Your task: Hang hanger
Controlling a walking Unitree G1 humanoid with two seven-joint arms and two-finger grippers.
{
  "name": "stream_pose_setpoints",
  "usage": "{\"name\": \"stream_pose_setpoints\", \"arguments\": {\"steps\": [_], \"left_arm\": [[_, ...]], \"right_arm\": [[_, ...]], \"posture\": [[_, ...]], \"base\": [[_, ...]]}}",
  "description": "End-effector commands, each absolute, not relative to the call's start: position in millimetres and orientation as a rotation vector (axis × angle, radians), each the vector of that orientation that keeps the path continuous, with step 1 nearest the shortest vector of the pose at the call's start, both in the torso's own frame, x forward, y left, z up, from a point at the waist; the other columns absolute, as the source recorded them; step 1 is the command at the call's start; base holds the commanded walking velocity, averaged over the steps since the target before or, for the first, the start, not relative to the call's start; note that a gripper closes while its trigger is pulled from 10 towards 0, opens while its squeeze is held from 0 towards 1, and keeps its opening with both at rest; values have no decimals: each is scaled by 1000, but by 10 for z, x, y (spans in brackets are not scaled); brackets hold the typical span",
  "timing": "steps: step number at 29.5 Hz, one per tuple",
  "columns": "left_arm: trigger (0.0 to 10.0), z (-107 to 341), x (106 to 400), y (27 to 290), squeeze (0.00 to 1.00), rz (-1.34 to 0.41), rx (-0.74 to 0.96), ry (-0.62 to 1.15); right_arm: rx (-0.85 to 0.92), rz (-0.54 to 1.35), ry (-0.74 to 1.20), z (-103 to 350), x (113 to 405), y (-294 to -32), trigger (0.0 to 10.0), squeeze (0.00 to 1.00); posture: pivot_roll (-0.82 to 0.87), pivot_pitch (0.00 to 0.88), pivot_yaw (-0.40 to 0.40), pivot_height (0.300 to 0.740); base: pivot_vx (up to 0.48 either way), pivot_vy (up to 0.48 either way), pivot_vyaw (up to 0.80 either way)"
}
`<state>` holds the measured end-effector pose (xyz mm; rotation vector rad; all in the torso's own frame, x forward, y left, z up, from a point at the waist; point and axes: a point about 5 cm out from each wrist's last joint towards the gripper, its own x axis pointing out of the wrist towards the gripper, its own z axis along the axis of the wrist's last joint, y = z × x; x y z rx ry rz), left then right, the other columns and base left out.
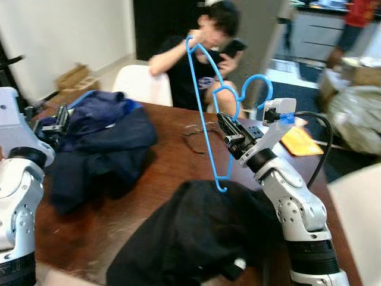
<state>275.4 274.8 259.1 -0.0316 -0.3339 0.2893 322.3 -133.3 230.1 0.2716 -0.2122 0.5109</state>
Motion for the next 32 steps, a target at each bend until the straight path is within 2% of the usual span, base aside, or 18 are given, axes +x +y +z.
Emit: {"name": "stream_pose_setpoints", "arguments": {"steps": [1, 2, 5, 7, 11, 17, 25, 32], "left_arm": [[10000, 2582, 2721, 2917, 0, 392, -24, -312], [10000, 2582, 2721, 2917, 0, 392, -24, -312], [10000, 2497, 2634, 3146, 0, 543, -20, -255], [10000, 2444, 2606, 3177, 0, 572, -23, -229], [10000, 2421, 2599, 3160, 0, 571, -25, -220], [10000, 2408, 2606, 3139, 0, 572, -25, -214], [10000, 2416, 2582, 3206, 0, 610, -13, -212], [10000, 2386, 2589, 3236, 0, 605, -23, -194]], "right_arm": [[253, 506, -219, 2325, 3207, -1362, 10000, 0], [253, 506, -219, 2325, 3207, -1362, 10000, 0], [250, 499, -214, 2315, 3216, -1385, 10000, 0], [248, 497, -214, 2318, 3218, -1389, 10000, 0], [248, 495, -212, 2322, 3220, -1391, 10000, 0], [249, 497, -208, 2317, 3219, -1390, 10000, 0], [246, 500, -201, 2308, 3217, -1394, 10000, 0], [126, 580, -118, 2190, 3176, -1305, 10000, 0]], "posture": [[120, 0, -39, 740], [120, 0, -39, 740], [120, 0, -39, 740], [121, 0, -44, 740], [121, 0, -44, 740], [121, 0, -44, 740], [121, 0, -47, 740], [118, 0, -52, 740]], "base": [[0, 0, -800], [0, 0, -800], [0, 0, 0], [0, 0, 0], [0, 0, 0], [0, 308, 0], [-266, 364, 0], [-292, 355, 0]]}}
